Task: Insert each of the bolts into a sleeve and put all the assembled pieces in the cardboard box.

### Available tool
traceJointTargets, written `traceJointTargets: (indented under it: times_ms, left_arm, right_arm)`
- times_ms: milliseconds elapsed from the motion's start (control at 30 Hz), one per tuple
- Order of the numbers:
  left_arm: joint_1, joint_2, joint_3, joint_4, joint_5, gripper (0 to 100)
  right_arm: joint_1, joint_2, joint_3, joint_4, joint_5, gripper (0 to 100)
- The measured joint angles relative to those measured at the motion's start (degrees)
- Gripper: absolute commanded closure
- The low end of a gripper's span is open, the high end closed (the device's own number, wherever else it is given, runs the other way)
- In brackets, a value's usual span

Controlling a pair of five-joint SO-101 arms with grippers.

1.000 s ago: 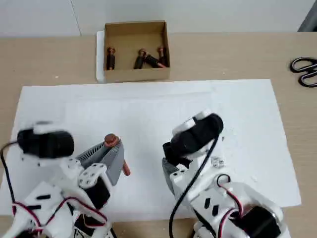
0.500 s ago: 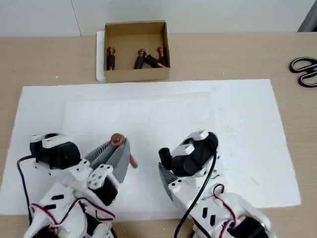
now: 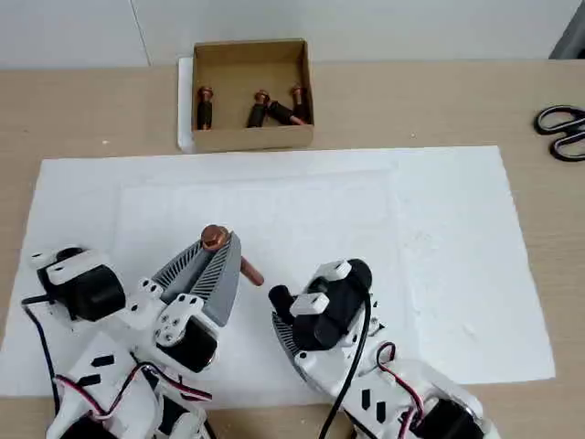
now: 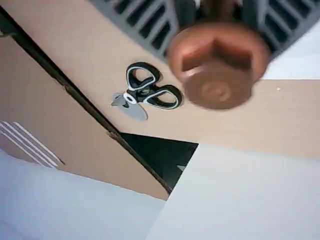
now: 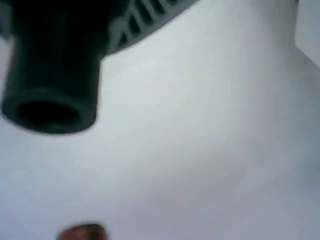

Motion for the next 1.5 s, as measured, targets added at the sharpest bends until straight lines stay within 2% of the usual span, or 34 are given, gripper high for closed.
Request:
traceJointTargets:
  times_ms: [200, 500, 1233, 1500]
  left_arm:
    - [0.8, 0.0, 0.0, 1.2, 0.0, 99]
    - [4.0, 0.0, -0.3, 1.8, 0.5, 99]
    - [4.1, 0.8, -0.8, 1.4, -0.2, 99]
    - [1.1, 2.9, -1.1, 1.4, -0.5, 99]
  right_arm:
    - [0.0, 0.0, 0.1, -5.1, 0.7, 99.5]
    - [-0.3, 0.0, 1.8, -5.6, 0.7, 99.5]
    - [-2.4, 0.0, 2.4, -7.7, 0.7, 99.5]
    - [-2.4, 0.0, 2.3, -6.9, 0.7, 99.5]
